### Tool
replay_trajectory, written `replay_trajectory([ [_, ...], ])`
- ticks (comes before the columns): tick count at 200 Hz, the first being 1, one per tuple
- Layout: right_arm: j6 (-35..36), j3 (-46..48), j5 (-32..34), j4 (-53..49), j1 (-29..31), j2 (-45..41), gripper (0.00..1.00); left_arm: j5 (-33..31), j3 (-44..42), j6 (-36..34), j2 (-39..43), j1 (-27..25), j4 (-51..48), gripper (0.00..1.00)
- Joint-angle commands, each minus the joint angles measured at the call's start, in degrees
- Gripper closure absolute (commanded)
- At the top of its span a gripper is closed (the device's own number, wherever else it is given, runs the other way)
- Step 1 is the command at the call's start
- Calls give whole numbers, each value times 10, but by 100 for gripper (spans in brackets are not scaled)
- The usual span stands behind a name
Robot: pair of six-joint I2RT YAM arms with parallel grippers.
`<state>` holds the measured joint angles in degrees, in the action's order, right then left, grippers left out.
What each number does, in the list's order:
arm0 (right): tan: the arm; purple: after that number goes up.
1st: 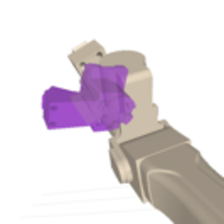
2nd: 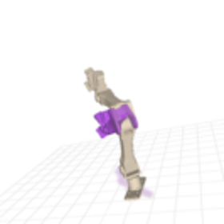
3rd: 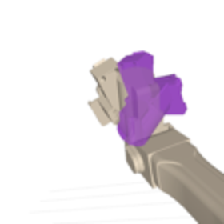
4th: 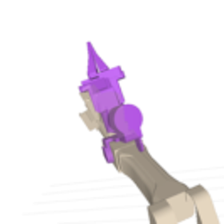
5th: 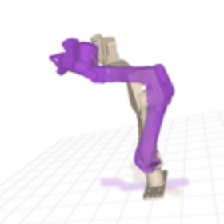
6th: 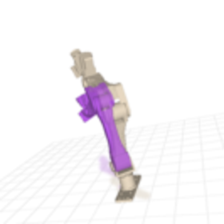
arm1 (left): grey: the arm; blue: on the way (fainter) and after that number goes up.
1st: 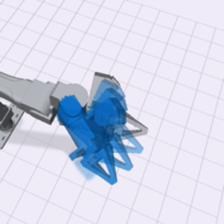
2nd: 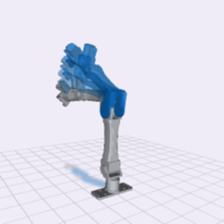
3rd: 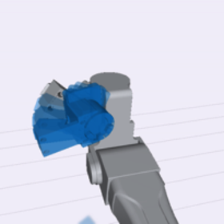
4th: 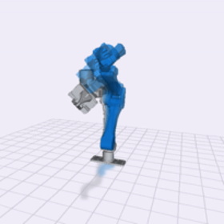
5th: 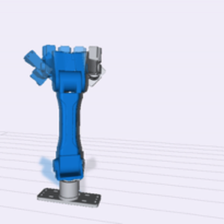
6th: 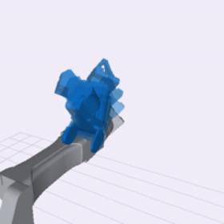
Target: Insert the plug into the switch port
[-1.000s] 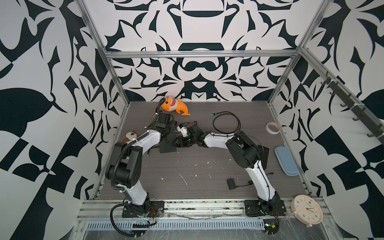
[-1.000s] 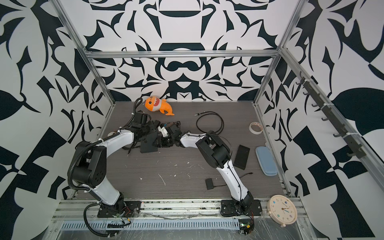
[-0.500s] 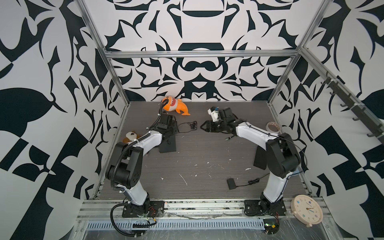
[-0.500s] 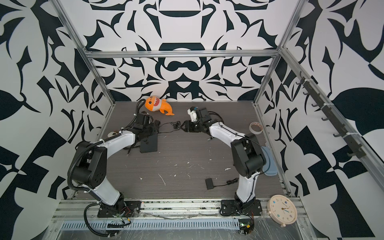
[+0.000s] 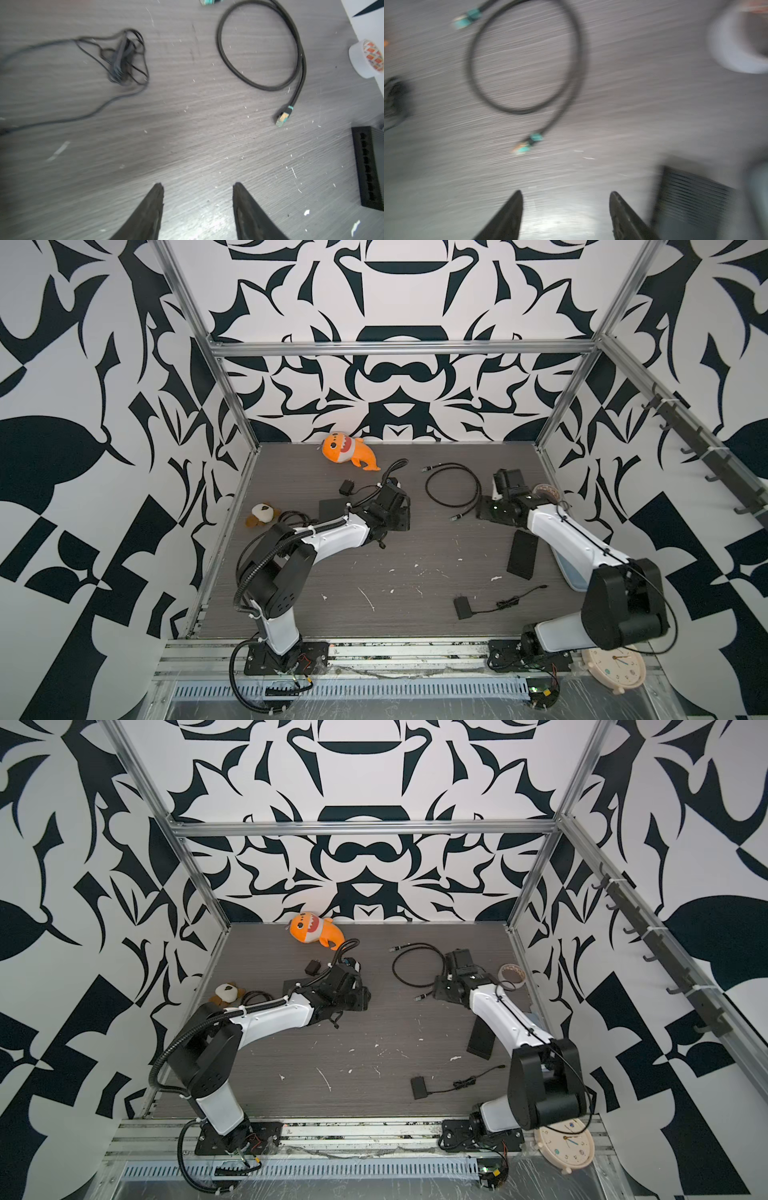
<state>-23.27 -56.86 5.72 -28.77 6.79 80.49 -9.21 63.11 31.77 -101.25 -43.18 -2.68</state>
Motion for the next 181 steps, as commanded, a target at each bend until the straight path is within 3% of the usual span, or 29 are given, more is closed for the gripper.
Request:
replay_trajectory([
  [1, -34, 41, 81, -53, -65, -31, 0, -9, -20, 33, -3, -1, 34, 44],
  [24, -38, 80, 89, -53, -124, -68, 1, 7, -42, 44, 0, -2, 63, 43],
  [37, -29, 98, 60, -41, -150, -85, 0, 15, -39, 40, 0, -2, 60, 43],
  [61, -7, 111, -52, -13, -177, -77, 0, 19, -35, 29, 7, -2, 54, 43],
  [92, -9, 113, -74, 4, -184, -48, 1, 29, -37, 27, 21, -2, 54, 43],
  [181, -45, 108, 48, -15, -197, -40, 0, 38, -25, 23, 28, -18, 14, 43],
])
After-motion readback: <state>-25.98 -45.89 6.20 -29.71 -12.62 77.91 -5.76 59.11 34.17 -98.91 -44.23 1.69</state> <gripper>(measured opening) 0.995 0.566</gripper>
